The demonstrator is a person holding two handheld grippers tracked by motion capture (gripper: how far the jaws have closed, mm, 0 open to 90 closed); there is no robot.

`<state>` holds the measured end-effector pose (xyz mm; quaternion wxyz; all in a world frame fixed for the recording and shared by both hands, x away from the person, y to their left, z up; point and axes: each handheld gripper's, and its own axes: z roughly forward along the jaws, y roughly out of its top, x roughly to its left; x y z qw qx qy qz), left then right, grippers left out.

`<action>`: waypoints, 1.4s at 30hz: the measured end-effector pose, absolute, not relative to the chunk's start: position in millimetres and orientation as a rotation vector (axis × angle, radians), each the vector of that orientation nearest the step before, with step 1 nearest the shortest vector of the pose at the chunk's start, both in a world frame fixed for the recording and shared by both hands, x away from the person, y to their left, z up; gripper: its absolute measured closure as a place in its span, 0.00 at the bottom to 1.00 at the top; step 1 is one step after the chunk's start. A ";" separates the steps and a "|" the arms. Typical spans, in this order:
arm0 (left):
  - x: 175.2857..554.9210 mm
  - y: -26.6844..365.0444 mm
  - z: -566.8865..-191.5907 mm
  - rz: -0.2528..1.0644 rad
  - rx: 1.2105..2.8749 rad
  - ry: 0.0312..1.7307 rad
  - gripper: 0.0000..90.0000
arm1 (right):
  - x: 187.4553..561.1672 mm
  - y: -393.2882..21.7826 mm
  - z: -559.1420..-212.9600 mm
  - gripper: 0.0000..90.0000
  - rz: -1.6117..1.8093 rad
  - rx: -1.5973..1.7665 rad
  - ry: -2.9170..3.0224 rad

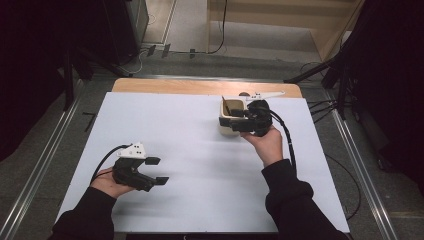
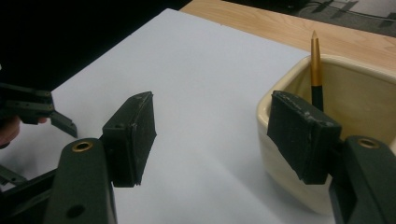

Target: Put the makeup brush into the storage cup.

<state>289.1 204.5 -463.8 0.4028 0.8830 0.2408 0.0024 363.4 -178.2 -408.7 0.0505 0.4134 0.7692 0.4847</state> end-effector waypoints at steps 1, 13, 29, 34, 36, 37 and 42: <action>289.0 204.6 -463.9 0.006 2.230 0.610 0.25 | 362.1 -177.9 -409.1 0.37 1.481 1.253 2.345; 288.8 204.5 -463.8 0.005 2.231 0.609 0.25 | 340.6 -181.8 -416.8 0.32 1.531 1.189 2.383; 289.4 205.3 -463.2 0.009 2.234 0.609 0.25 | 317.6 -181.9 -433.8 0.31 1.506 1.131 2.471; 289.6 206.2 -463.4 0.012 2.231 0.613 0.25 | 313.3 -184.9 -438.9 0.31 1.494 1.144 2.478; 289.8 206.4 -463.4 0.011 2.231 0.612 0.25 | 311.7 -185.8 -440.7 0.29 1.478 1.144 2.491; 289.8 206.5 -463.4 0.011 2.232 0.613 0.25 | 310.5 -186.3 -441.8 0.29 1.477 1.141 2.493; 289.8 207.5 -463.1 0.014 2.230 0.618 0.25 | 304.2 -188.9 -446.8 0.29 1.457 1.146 2.512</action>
